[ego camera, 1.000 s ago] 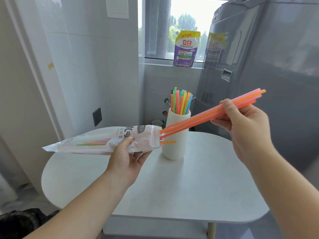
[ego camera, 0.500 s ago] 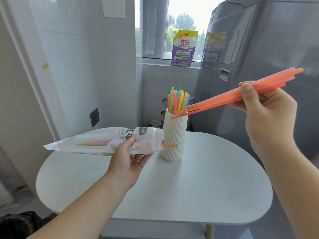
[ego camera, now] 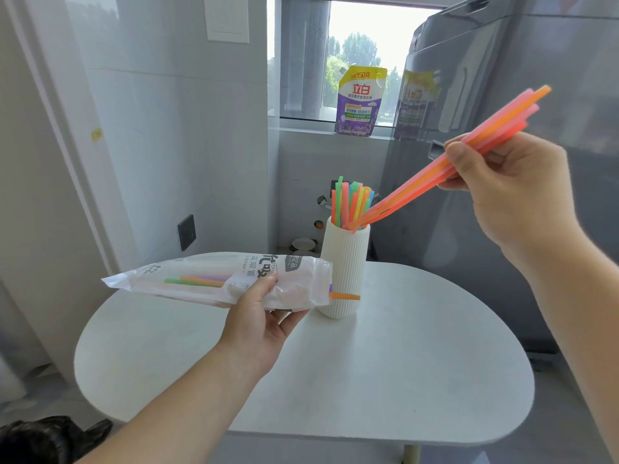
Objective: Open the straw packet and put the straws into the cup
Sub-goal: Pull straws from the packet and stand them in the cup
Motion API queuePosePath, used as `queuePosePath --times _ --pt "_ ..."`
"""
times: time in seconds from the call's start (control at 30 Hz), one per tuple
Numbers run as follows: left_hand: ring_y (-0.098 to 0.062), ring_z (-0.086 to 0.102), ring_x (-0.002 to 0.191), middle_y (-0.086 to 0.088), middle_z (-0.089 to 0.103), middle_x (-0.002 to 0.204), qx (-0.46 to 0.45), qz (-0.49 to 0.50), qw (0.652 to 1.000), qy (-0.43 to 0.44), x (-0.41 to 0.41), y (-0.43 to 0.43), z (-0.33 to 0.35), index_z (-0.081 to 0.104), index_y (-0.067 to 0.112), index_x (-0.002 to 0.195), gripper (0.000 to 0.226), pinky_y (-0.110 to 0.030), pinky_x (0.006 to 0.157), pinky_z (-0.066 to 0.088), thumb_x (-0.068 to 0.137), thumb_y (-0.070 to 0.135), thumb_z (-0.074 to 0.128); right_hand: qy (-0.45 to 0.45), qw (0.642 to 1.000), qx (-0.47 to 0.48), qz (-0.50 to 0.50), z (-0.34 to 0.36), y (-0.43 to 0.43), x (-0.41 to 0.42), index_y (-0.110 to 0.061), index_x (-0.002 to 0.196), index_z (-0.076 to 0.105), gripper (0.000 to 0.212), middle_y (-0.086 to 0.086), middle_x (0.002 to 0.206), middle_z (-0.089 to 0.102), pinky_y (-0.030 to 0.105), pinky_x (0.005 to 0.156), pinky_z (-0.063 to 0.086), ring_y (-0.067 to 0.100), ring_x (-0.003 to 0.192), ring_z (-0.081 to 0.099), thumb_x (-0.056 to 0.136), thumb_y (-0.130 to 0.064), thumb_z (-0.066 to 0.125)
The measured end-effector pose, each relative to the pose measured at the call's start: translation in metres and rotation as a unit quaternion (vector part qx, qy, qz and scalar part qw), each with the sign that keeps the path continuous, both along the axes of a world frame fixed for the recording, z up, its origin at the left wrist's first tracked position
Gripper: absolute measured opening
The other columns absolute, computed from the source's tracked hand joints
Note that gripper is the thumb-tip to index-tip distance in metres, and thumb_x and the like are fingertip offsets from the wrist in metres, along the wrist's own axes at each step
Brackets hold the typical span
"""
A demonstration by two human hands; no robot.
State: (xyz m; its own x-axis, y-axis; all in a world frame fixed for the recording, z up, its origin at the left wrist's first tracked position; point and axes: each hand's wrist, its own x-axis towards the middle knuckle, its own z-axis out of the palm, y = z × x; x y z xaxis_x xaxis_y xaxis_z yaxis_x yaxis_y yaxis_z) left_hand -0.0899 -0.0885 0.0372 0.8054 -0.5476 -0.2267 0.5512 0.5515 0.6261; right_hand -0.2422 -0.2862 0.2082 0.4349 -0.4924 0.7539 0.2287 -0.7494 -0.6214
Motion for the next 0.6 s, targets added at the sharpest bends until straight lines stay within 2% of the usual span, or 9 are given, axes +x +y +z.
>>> queuePosePath --times 0.2,0.37,0.5,0.6 --pt "-0.023 0.08 0.081 -0.009 0.082 0.093 -0.001 0.0 1.0 0.003 -0.001 0.001 0.001 0.065 0.015 0.122 0.024 -0.037 0.06 0.065 0.097 0.014 0.065 0.026 0.999 -0.012 -0.034 0.019 -0.002 0.014 -0.022 0.088 0.072 0.007 -0.009 0.083 0.075 0.025 0.068 0.062 0.011 0.07 0.076 0.094 -0.023 0.068" --pt "-0.025 0.078 0.089 -0.013 0.078 0.11 0.002 0.0 1.0 0.003 -0.001 0.003 0.002 0.063 0.014 0.131 0.033 -0.037 0.061 0.065 0.097 0.015 0.065 0.031 0.998 0.004 -0.047 0.025 -0.004 0.02 -0.023 0.093 0.072 0.004 -0.01 0.085 0.075 0.022 0.064 0.062 0.007 0.069 0.075 0.094 -0.027 0.07" --pt "-0.023 0.08 0.081 -0.01 0.08 0.101 -0.003 0.0 1.0 0.004 -0.001 0.004 0.001 0.064 0.014 0.129 0.032 -0.037 0.06 0.064 0.097 0.014 0.066 0.049 0.998 0.005 -0.048 0.023 -0.006 0.025 -0.024 0.094 0.073 0.004 -0.01 0.085 0.075 0.025 0.066 0.063 0.008 0.068 0.075 0.092 -0.027 0.072" --pt "-0.023 0.08 0.081 -0.01 0.079 0.102 -0.001 -0.004 1.0 0.005 -0.001 0.004 0.002 0.064 0.014 0.13 0.033 -0.038 0.061 0.065 0.097 0.014 0.065 0.06 0.997 0.0 -0.051 0.023 -0.006 0.027 -0.024 0.094 0.073 0.005 -0.008 0.085 0.076 0.029 0.067 0.064 0.01 0.066 0.076 0.091 -0.028 0.073"
